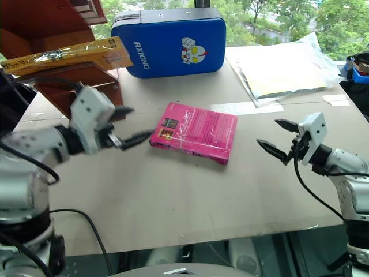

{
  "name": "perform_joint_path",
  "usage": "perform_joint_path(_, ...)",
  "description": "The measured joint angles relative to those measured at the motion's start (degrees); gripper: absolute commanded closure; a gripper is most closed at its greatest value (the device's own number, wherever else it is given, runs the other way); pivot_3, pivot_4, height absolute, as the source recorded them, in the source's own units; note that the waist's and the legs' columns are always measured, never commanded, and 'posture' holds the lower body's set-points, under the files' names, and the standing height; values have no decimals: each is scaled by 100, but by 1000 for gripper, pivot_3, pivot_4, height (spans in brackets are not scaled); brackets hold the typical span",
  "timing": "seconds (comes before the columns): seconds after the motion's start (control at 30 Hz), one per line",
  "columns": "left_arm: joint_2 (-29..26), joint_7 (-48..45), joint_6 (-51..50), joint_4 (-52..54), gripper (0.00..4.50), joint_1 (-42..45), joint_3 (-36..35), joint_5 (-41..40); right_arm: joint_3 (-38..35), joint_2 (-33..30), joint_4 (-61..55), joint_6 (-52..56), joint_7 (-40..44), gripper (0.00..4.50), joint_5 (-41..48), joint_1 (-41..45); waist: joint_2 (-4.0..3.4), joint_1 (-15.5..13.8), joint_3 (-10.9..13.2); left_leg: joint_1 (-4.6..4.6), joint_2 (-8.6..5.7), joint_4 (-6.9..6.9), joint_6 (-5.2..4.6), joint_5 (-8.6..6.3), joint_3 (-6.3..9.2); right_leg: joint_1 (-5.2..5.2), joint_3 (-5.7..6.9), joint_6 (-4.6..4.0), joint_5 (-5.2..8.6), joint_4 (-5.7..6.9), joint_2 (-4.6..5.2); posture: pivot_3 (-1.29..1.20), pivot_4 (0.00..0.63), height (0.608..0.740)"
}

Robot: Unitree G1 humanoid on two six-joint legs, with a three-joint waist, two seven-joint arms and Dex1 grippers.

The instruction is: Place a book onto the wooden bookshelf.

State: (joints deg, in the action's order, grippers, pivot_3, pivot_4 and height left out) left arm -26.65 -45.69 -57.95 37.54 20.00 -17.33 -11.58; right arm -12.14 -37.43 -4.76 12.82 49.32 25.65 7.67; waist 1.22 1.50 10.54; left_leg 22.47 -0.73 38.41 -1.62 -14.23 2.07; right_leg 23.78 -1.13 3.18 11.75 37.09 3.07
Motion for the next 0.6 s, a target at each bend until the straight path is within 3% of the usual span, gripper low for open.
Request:
perform_joint_path(0.13,1280,1167,1750,-939,56,532,185,144,7,197,32,-223,-159,0,-124,40,3,-93,-5,-48,-4,-2,0,0,-10,-49,-10,-3,0,-7,2,0,150,740)
perform_joint_path(0.23,1889,1805,3244,-2142,56,943,591,436,13,363,-70,-213,-245,0,-61,122,4,-154,-6,-45,-11,-1,0,0,-13,-50,-15,2,-6,-16,5,0,150,740)
perform_joint_path(0.3,1974,2133,4009,-3086,56,1245,840,729,4,399,-209,-180,-274,0,27,152,3,-184,-6,-41,-16,-4,0,0,-13,-47,-14,2,-6,-19,4,0,150,740)
perform_joint_path(0.33,2111,2441,4701,-4125,56,1657,948,922,-18,400,-385,-137,-325,0,127,173,3,-199,-6,-32,-18,-6,0,-1,-12,-41,-13,3,-6,-23,3,0,150,740)
perform_joint_path(0.4,2143,2588,5113,-4681,56,1894,1026,1002,-33,407,-483,-49,-360,0,227,198,3,-205,-7,-14,-18,-6,0,-1,-11,-24,-12,3,-7,-24,2,0,150,740)
perform_joint_path(0.6,2195,3944,6750,-8224,56,3984,1154,1548,-210,538,-1155,599,-749,0,1045,670,4,-227,-6,32,-40,0,-2,-1,-8,3,9,15,-14,-33,7,0,150,740)
